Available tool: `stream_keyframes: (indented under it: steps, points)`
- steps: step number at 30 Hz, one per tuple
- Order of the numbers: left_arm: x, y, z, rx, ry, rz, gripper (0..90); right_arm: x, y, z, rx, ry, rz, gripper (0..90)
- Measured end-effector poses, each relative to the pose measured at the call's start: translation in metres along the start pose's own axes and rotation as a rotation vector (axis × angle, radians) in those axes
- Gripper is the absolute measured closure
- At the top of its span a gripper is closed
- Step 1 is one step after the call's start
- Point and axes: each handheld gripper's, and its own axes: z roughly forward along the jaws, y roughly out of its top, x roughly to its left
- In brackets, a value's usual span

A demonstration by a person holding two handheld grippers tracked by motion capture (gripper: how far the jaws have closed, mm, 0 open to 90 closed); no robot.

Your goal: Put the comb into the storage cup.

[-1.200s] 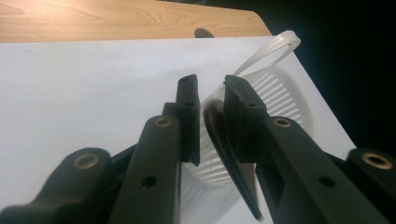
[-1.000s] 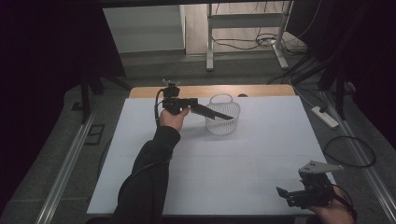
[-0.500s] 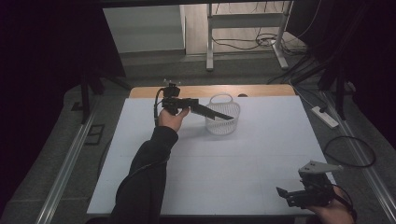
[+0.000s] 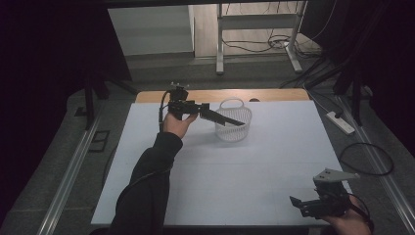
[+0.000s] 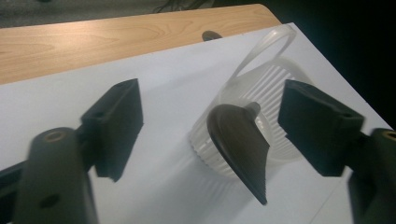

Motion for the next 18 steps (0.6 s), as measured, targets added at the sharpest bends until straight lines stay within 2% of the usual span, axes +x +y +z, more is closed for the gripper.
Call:
stream_keyframes:
  steps: [1,2,3,7,14,15,18]
  points:
    - [0.000,0.000,0.000,0.000,0.000,0.000,19.1,0.000,0.000,0.000,0.001,-0.001,0.000,0.2]
    - [-0.001,-0.001,-0.003,0.003,0.010,0.018,17.1,0.000,0.000,0.000,0.002,-0.001,0.000,0.1]
    - [-0.001,-0.001,-0.003,0.003,0.010,0.018,15.0,0.000,0.000,0.000,0.002,-0.001,0.000,0.1]
    - [0.000,-0.003,-0.010,0.019,0.028,0.059,5.7,0.000,0.000,0.000,0.004,-0.002,-0.001,0.0]
    - [0.000,-0.007,-0.017,0.023,0.032,0.099,2.0,0.000,0.000,0.000,0.005,-0.002,0.000,0.0]
    - [-0.001,-0.008,-0.019,0.023,0.040,0.122,1.6,0.000,0.000,0.000,0.005,-0.003,0.001,0.0]
    - [-0.002,-0.011,-0.022,0.023,0.054,0.156,0.6,0.000,0.000,0.000,0.005,-0.002,0.003,0.0]
